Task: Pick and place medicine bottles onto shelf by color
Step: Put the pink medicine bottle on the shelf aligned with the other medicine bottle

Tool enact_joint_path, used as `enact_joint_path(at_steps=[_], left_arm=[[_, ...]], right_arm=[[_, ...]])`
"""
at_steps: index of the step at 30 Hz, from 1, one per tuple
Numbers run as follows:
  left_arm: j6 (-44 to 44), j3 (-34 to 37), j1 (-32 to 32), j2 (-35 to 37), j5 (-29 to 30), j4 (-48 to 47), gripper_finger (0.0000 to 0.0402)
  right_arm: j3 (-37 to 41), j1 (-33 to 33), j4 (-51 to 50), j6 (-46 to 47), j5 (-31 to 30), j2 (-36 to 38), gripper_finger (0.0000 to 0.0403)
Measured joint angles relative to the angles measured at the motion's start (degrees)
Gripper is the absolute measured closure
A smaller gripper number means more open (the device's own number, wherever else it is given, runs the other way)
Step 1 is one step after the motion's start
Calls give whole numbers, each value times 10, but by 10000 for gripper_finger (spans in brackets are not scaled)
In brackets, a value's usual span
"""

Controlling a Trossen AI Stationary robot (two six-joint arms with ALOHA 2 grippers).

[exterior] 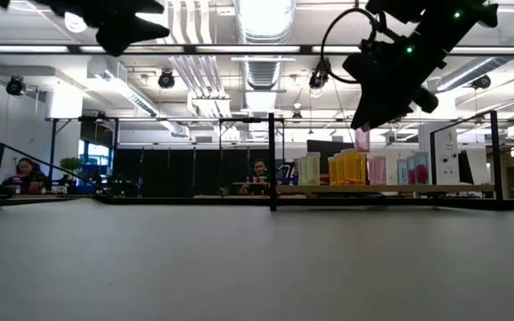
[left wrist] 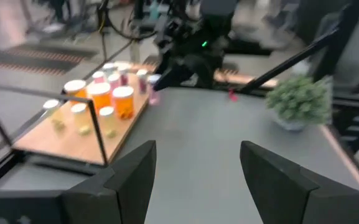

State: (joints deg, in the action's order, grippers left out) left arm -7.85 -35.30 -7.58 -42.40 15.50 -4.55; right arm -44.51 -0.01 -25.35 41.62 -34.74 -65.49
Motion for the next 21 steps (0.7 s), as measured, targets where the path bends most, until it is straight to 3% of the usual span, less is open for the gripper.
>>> enact_joint_path(at_steps=[6, 17, 21], left_arm=[[11, 131, 74, 67, -94, 138, 185], [12, 285, 99, 44, -98, 404, 185], [12, 310, 99, 17, -89, 434, 185]], right_arm=[[0, -16, -29, 65, -19, 0, 294], [0, -18, -119, 191, -102, -2, 294], [1, -19, -136, 199, -105, -2, 294]])
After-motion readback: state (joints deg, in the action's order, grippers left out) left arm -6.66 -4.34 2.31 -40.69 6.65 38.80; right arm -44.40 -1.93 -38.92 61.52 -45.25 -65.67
